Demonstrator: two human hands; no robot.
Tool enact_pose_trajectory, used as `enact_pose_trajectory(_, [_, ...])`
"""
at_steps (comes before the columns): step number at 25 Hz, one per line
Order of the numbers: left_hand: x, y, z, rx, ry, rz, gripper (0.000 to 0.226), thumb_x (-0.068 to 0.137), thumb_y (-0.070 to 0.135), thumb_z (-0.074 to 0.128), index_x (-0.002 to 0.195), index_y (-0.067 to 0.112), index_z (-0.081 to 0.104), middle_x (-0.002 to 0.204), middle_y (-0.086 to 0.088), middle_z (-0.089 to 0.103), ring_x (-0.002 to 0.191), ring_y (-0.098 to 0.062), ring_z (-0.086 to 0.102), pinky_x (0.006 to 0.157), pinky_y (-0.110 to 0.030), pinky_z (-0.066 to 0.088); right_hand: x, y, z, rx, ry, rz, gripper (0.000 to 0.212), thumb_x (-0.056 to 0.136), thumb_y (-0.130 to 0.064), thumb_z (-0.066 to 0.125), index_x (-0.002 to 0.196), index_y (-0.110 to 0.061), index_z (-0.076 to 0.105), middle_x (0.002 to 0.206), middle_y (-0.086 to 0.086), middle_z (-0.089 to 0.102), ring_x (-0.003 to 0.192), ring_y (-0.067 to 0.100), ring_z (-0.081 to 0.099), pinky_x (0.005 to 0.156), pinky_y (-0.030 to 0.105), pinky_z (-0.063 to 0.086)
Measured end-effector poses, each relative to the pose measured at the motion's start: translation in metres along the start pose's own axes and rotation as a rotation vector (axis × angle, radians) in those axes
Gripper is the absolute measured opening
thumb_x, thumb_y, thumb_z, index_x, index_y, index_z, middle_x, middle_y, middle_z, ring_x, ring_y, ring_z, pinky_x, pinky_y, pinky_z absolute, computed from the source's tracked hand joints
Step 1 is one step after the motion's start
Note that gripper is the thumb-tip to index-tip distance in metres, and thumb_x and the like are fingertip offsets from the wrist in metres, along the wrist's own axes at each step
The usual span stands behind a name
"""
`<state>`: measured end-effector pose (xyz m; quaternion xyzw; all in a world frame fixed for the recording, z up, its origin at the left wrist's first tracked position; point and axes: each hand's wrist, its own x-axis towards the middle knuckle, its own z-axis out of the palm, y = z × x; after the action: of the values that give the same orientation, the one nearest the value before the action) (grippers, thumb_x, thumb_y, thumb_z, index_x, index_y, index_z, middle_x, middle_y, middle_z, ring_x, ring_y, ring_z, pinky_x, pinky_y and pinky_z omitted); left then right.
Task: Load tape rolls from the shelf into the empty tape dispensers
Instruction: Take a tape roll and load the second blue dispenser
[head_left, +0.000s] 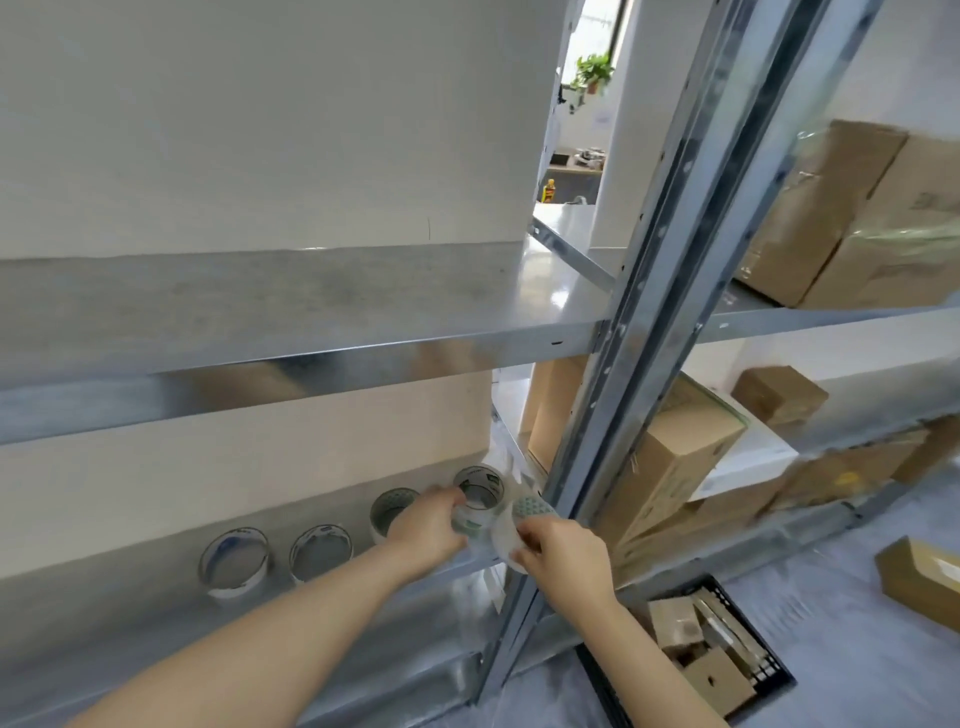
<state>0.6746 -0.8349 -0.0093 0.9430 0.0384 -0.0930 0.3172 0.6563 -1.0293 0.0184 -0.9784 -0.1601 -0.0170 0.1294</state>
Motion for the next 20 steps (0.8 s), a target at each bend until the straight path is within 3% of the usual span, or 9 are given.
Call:
enact_pose_trajectory(5, [0.022,-0.007,0.025,0.107,0.012,0.031,0.053,0.080,0.026,0.064,0.131,0.024,0.050,0.136,0.000,0.051,0.119,-0.025,0.055,0.095,-0.038,0.050,0.012,0.000,0.023,0.040,0.014,-0.090,0.011,0.086,-0.033,0.056,0.079,-0.024,0.056,0.078,-0.007,0.065,0.072,0.013,0.062,0.056,0.025,0.039])
enact_pose_trajectory(8, [0.033,-0.011,0.035,0.103,0.031,0.025,0.025,0.087,0.038,0.050,0.108,0.030,0.060,0.118,0.005,0.063,0.104,-0.023,0.061,0.087,-0.038,0.050,0.016,0.001,0.028,0.048,0.024,-0.101,0.017,0.085,-0.034,0.057,0.073,-0.024,0.047,0.072,-0.007,0.061,0.068,0.014,0.060,0.055,0.026,0.035])
enact_pose_trajectory(11, [0.044,-0.012,0.044,0.021,0.115,-0.037,0.023,0.085,0.046,0.044,0.088,0.032,0.062,0.089,0.003,0.072,0.084,-0.019,0.064,0.067,-0.033,0.045,0.021,0.004,0.030,0.034,0.027,-0.092,0.027,0.085,-0.035,0.056,0.070,-0.019,0.040,0.067,-0.004,0.055,0.064,0.016,0.056,0.052,0.028,0.034])
enact_pose_trajectory(14, [0.054,-0.008,0.042,-0.078,0.129,-0.100,0.013,0.083,0.038,0.048,0.081,0.033,0.059,0.086,0.004,0.071,0.077,-0.016,0.061,0.059,-0.028,0.036,0.022,0.003,0.031,0.011,0.025,-0.098,0.022,0.085,-0.036,0.054,0.075,-0.019,0.044,0.075,-0.003,0.059,0.069,0.015,0.057,0.055,0.030,0.040])
enact_pose_trajectory(17, [0.058,-0.009,0.032,-0.106,0.114,-0.059,0.018,0.089,0.030,0.046,0.083,0.029,0.063,0.095,0.006,0.071,0.085,-0.018,0.064,0.069,-0.028,0.044,0.017,0.006,0.026,0.001,0.040,-0.084,0.019,0.085,-0.039,0.053,0.082,-0.021,0.048,0.083,-0.006,0.062,0.074,0.014,0.060,0.060,0.030,0.045])
enact_pose_trajectory(20, [0.054,-0.018,0.013,-0.227,0.177,-0.017,0.024,0.091,0.017,0.053,0.104,0.024,0.072,0.108,0.002,0.072,0.097,-0.019,0.067,0.085,-0.029,0.050,0.008,0.008,0.023,-0.021,0.078,-0.048,0.015,0.086,-0.041,0.053,0.087,-0.026,0.052,0.085,-0.010,0.065,0.073,0.010,0.062,0.060,0.028,0.047])
